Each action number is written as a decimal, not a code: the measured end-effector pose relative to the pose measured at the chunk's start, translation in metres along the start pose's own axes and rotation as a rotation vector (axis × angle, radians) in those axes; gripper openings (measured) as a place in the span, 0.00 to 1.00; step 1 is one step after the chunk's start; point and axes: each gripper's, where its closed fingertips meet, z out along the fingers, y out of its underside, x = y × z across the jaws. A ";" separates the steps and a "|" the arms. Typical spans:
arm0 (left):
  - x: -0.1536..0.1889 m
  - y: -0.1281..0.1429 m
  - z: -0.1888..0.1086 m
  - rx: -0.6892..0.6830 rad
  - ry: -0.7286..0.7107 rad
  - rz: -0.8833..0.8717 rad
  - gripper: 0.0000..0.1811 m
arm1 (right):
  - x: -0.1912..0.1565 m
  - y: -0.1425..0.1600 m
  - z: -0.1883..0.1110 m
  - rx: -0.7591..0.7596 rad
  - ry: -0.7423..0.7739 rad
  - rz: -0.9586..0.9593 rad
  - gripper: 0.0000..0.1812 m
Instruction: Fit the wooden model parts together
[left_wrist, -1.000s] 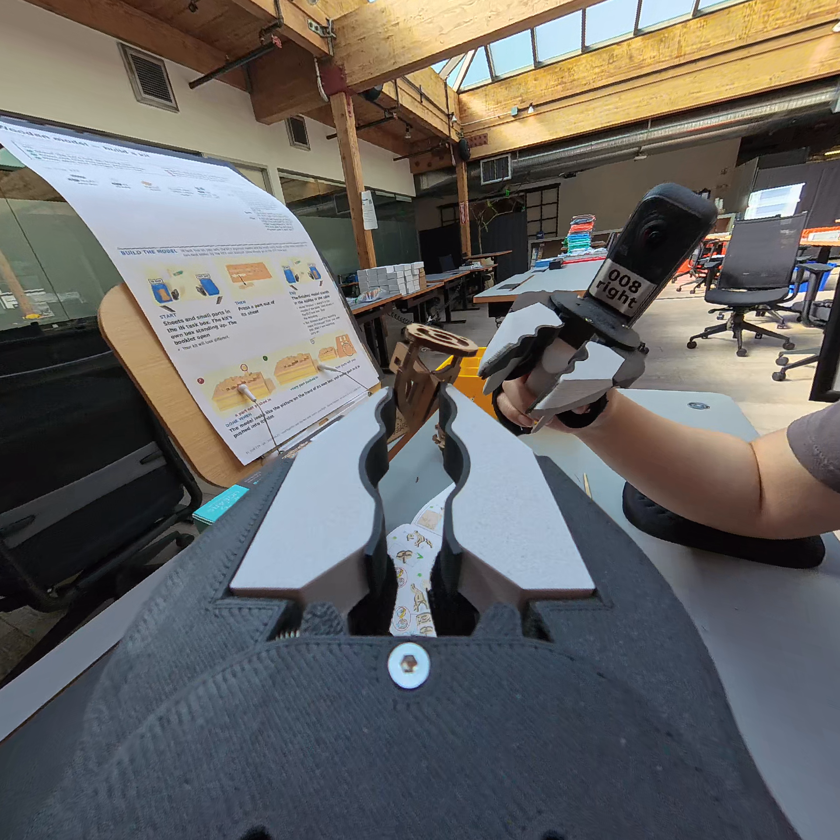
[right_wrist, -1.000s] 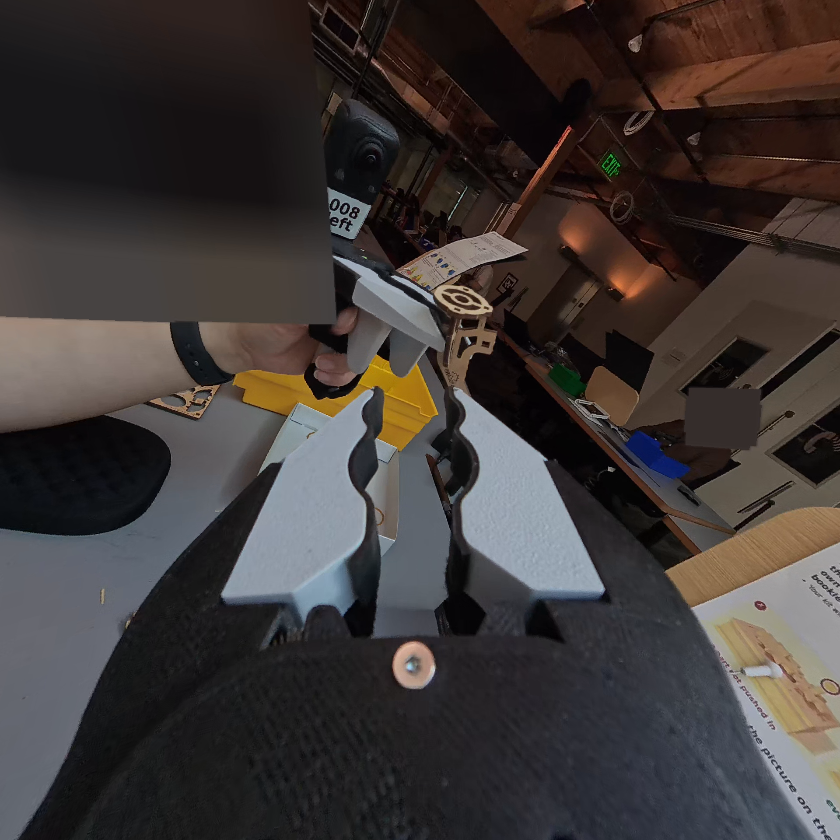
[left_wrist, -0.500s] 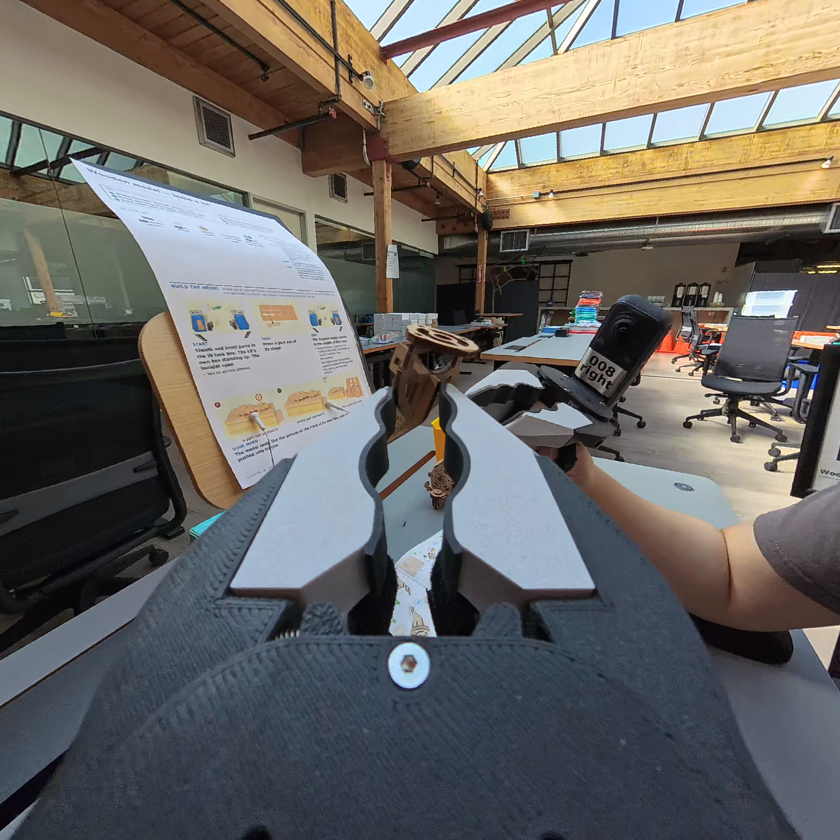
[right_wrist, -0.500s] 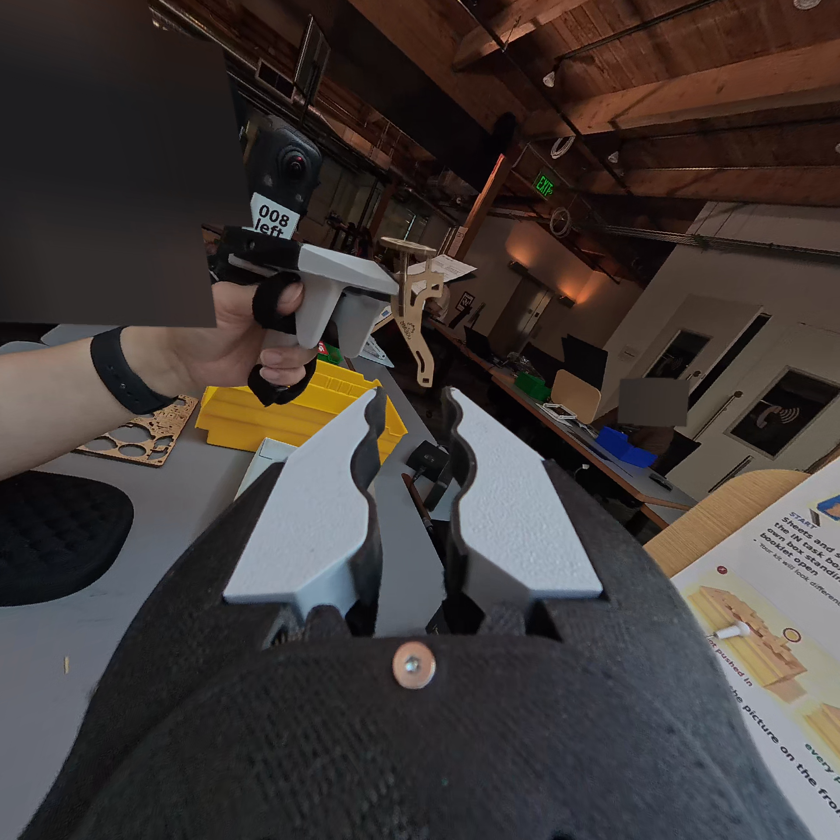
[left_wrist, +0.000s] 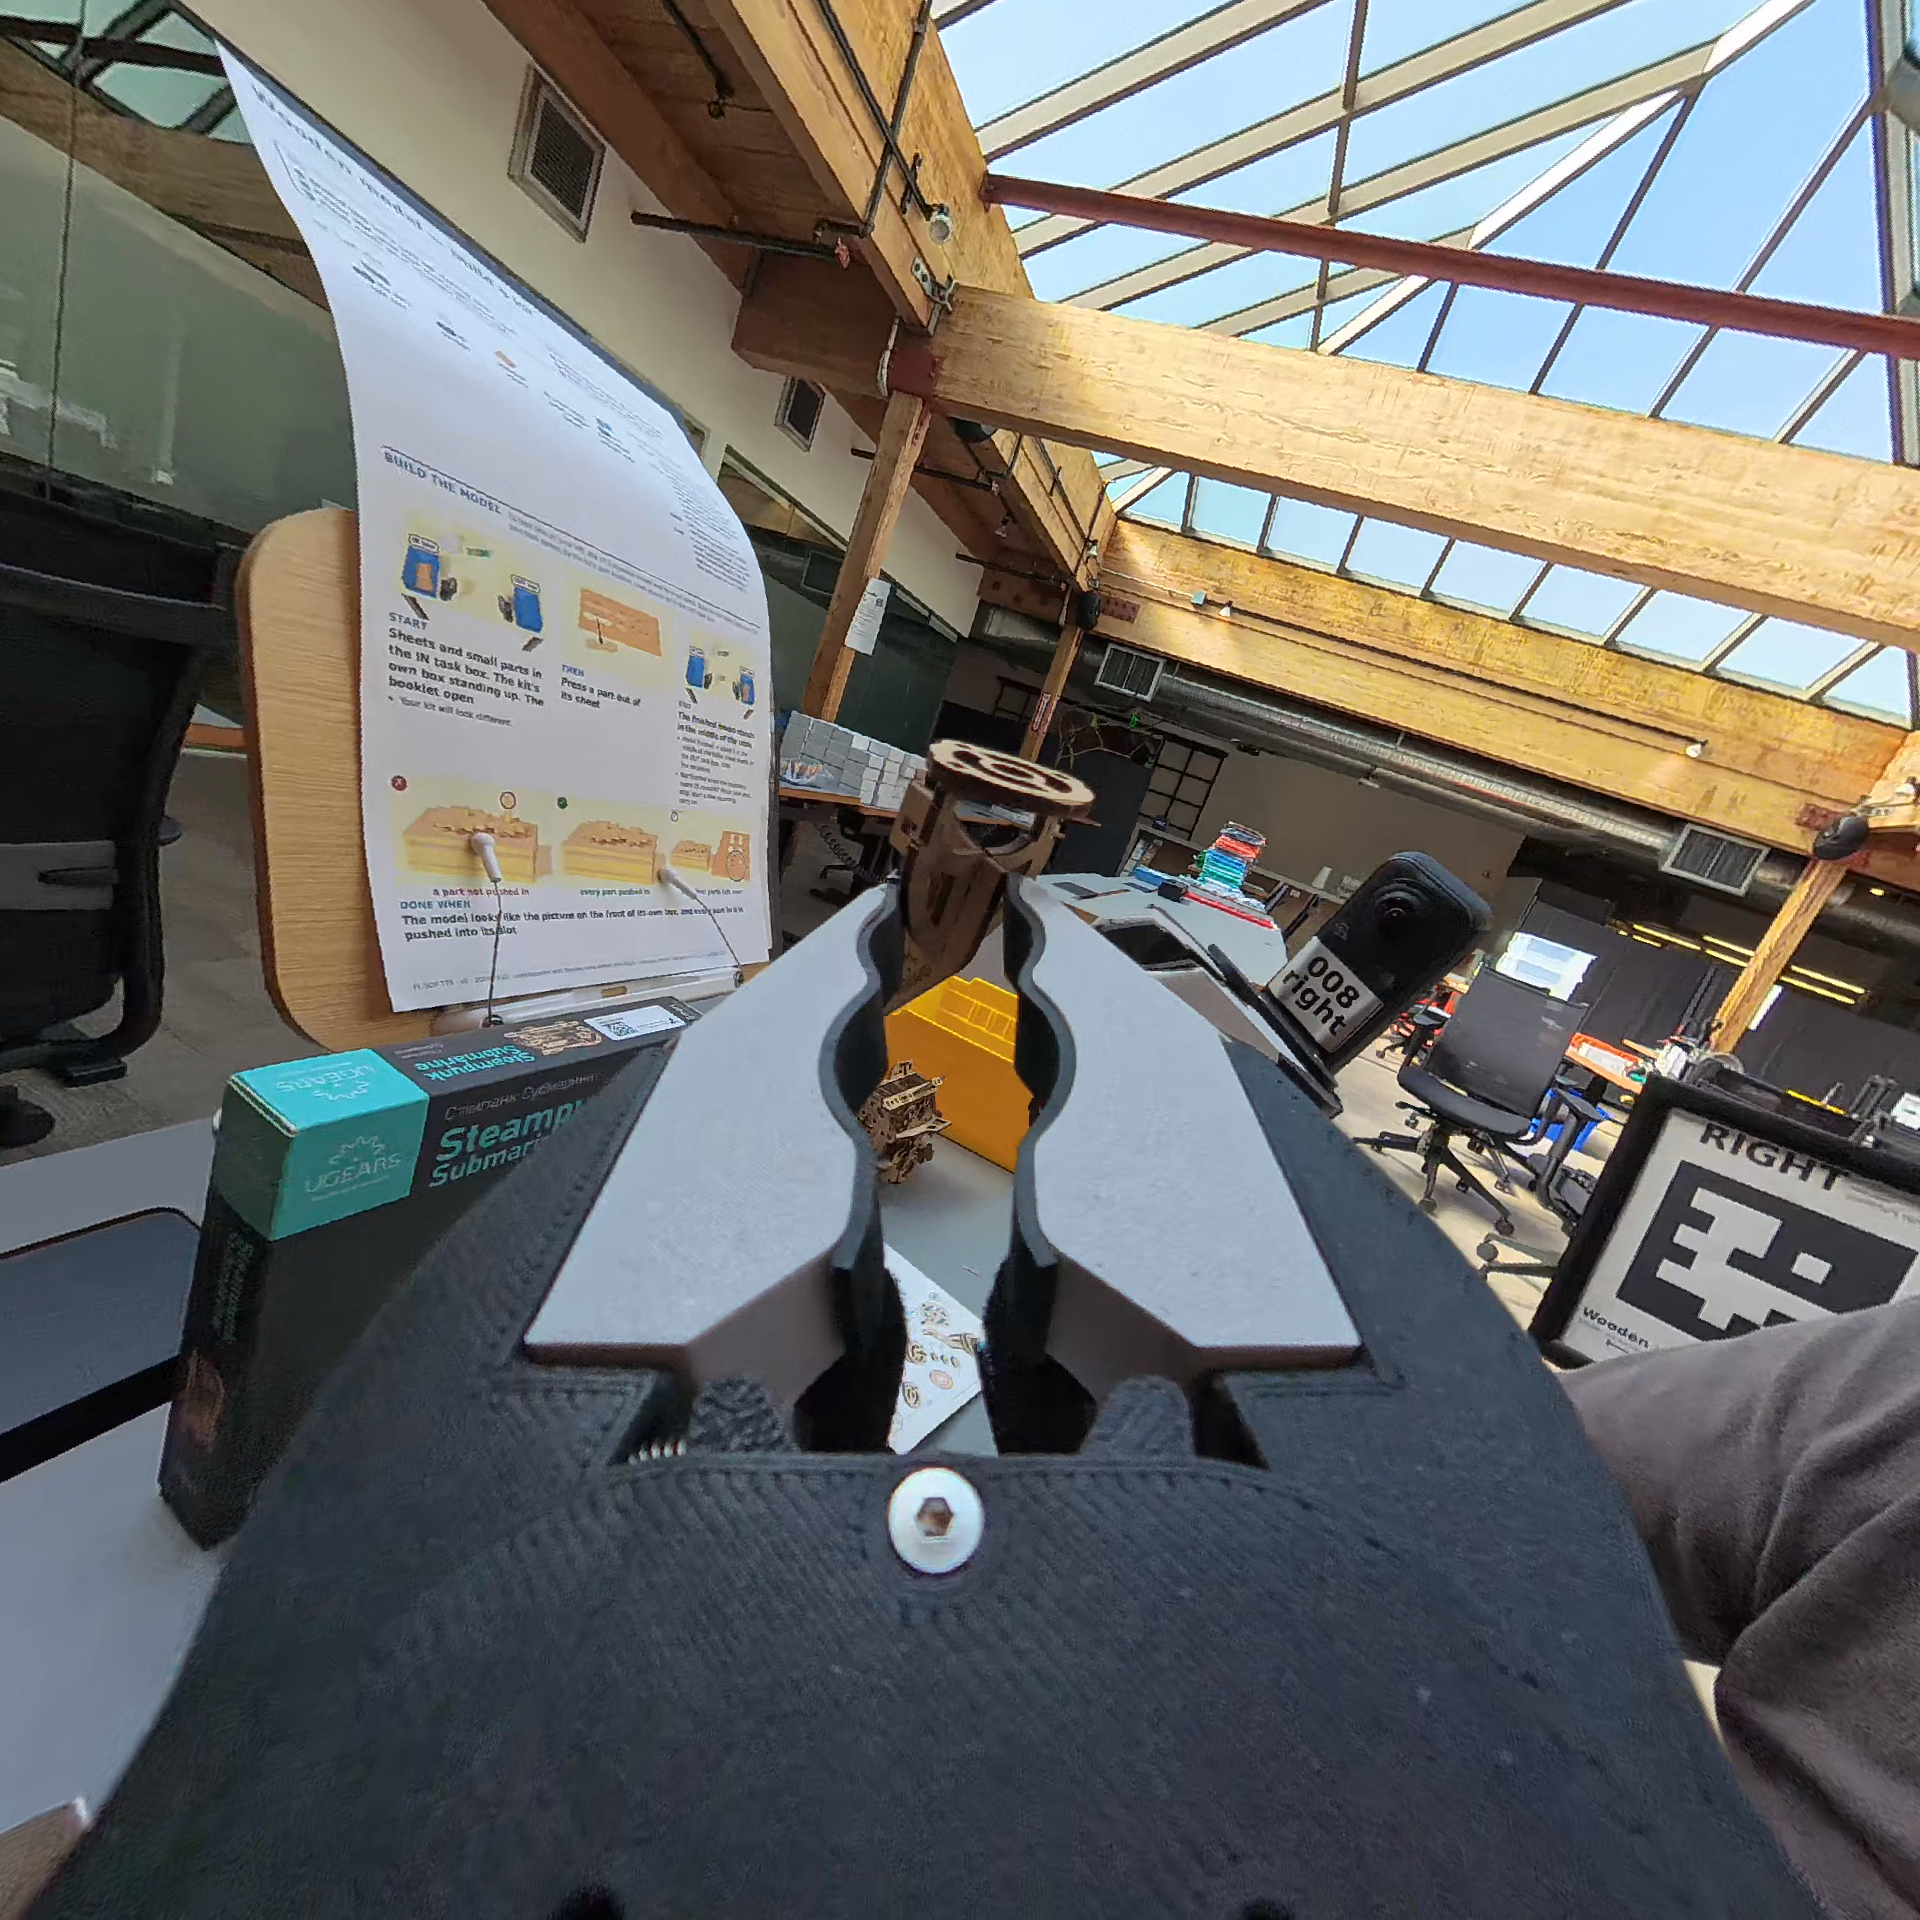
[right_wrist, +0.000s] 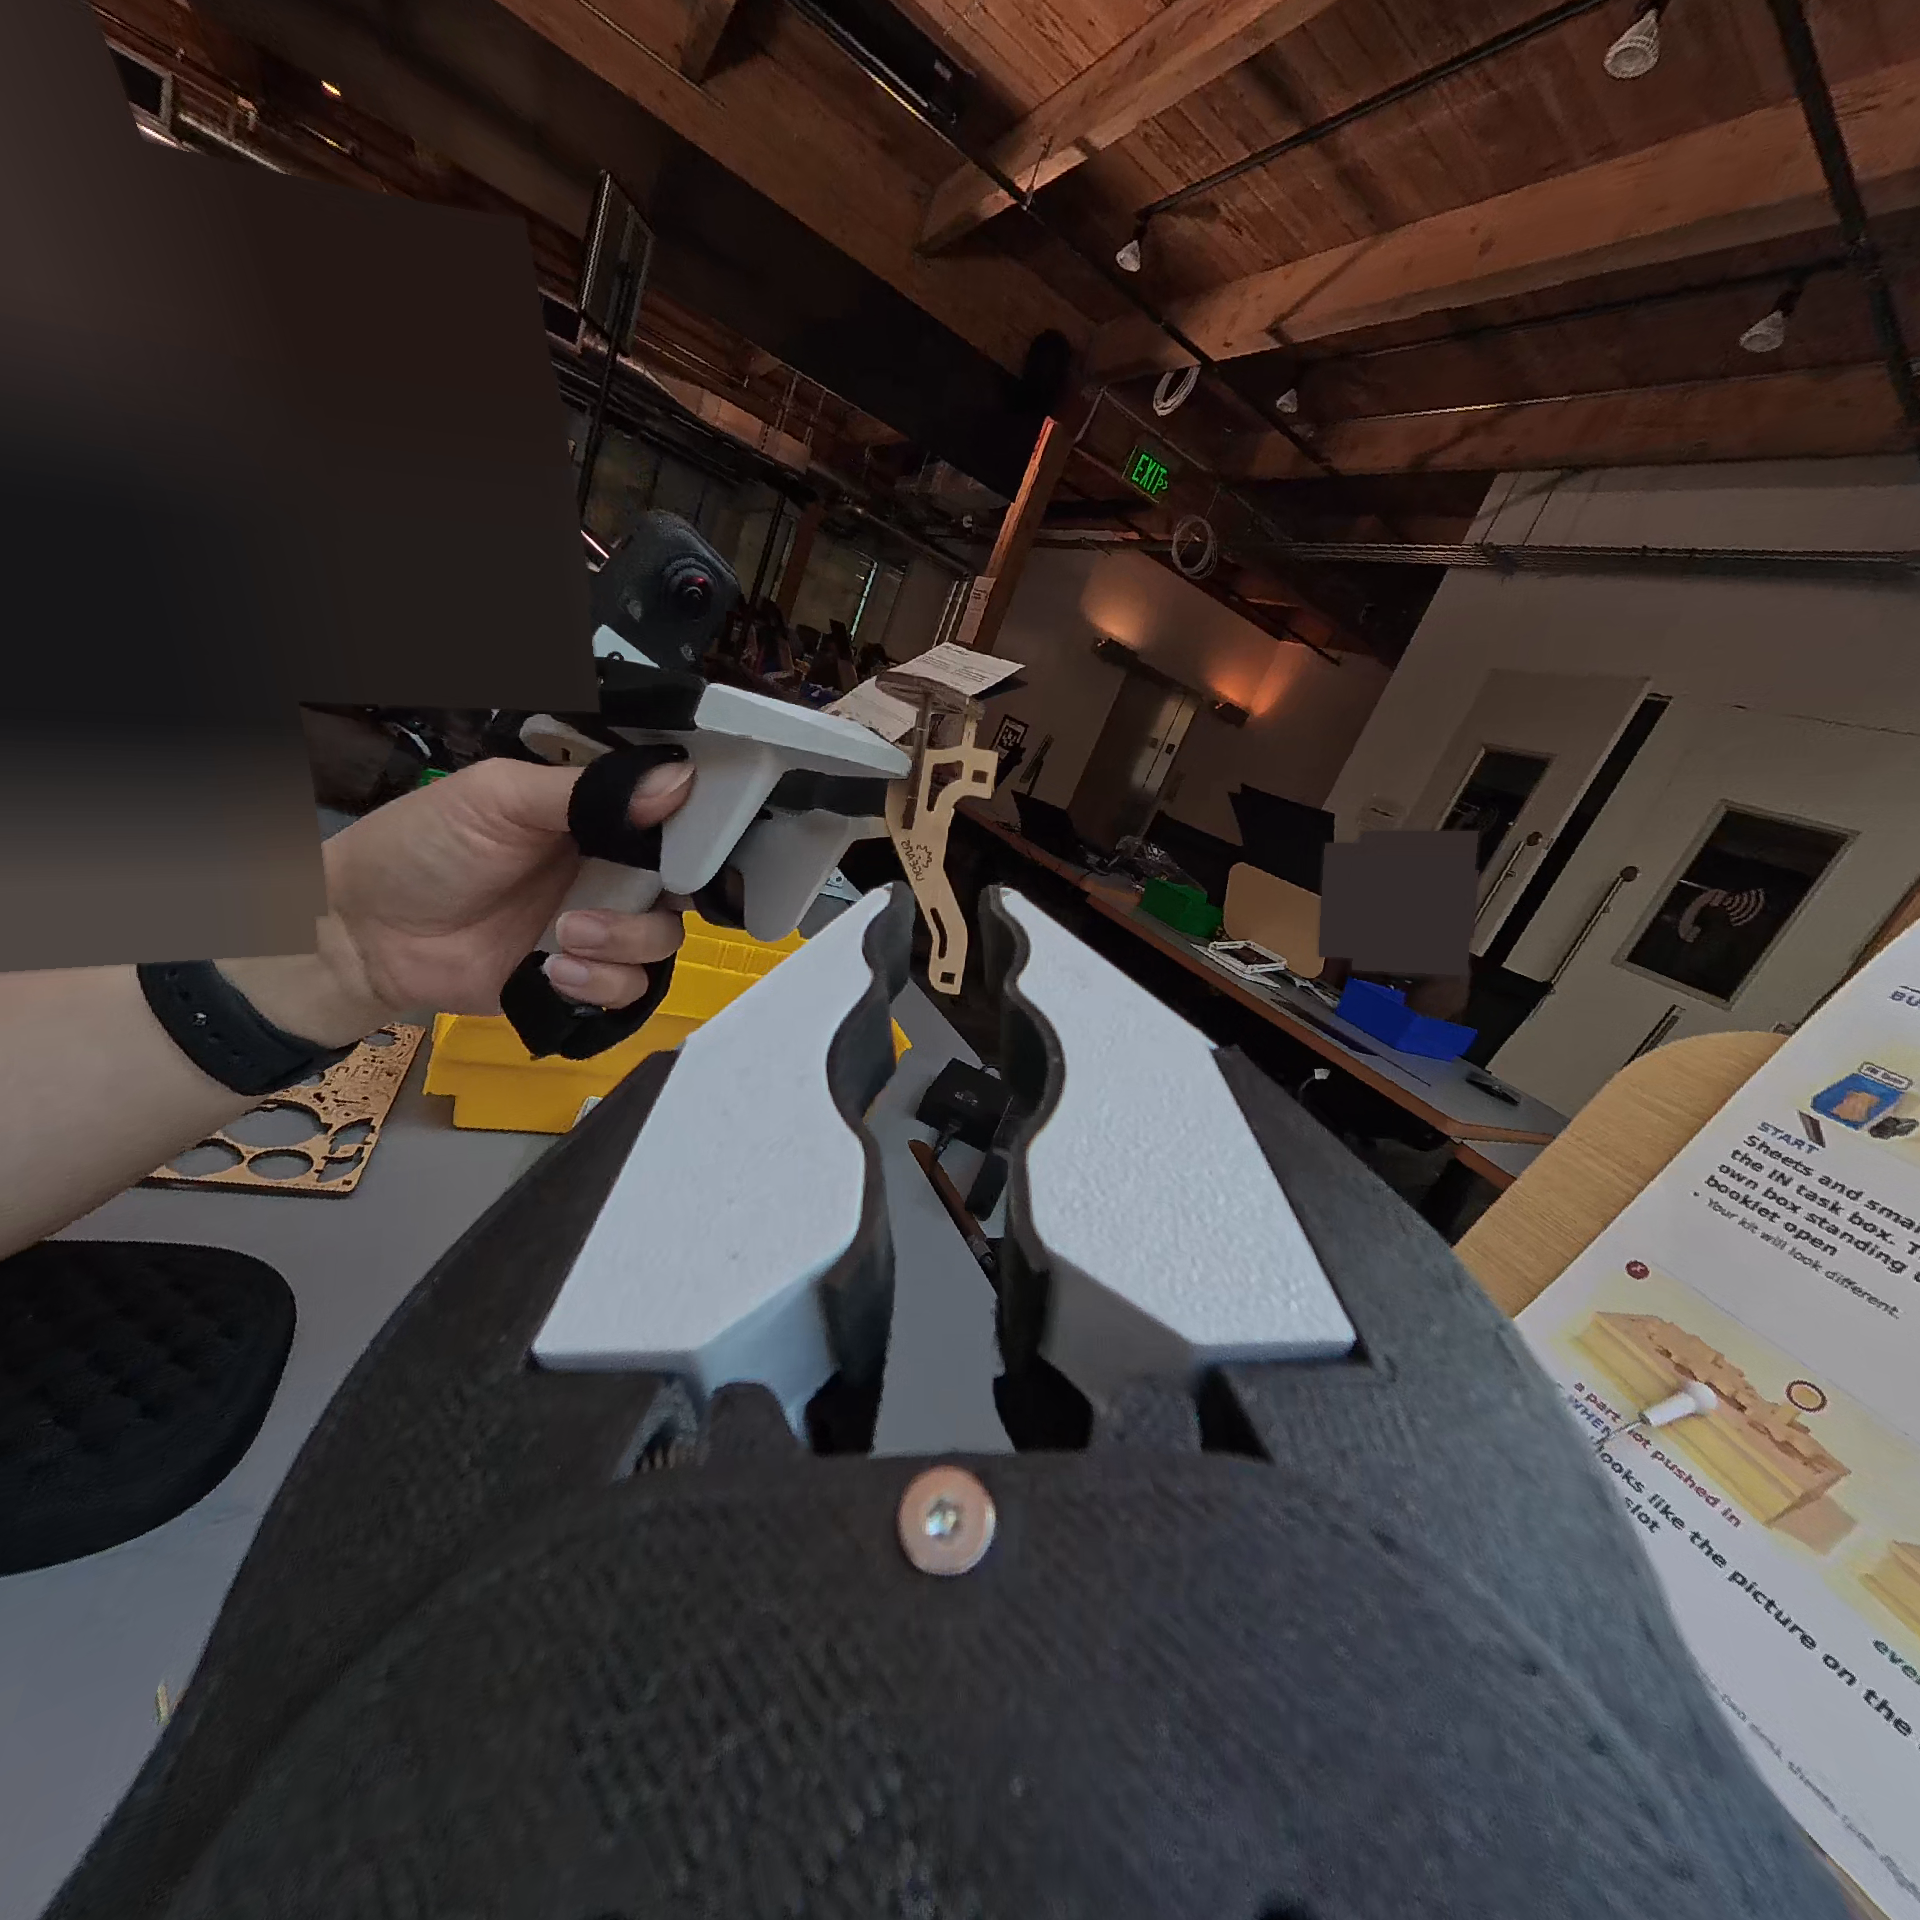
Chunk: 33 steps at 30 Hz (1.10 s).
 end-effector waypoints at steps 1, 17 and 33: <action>-0.002 -0.001 -0.001 0.012 0.006 -0.023 0.09 | 0.002 0.000 0.000 -0.007 0.015 -0.004 0.07; 0.003 0.021 0.020 0.031 0.097 0.064 0.09 | -0.020 -0.004 0.013 -0.026 -0.053 0.123 0.15; 0.032 0.048 0.035 -0.036 0.198 0.266 0.09 | -0.008 0.000 0.010 -0.002 0.074 -0.047 0.05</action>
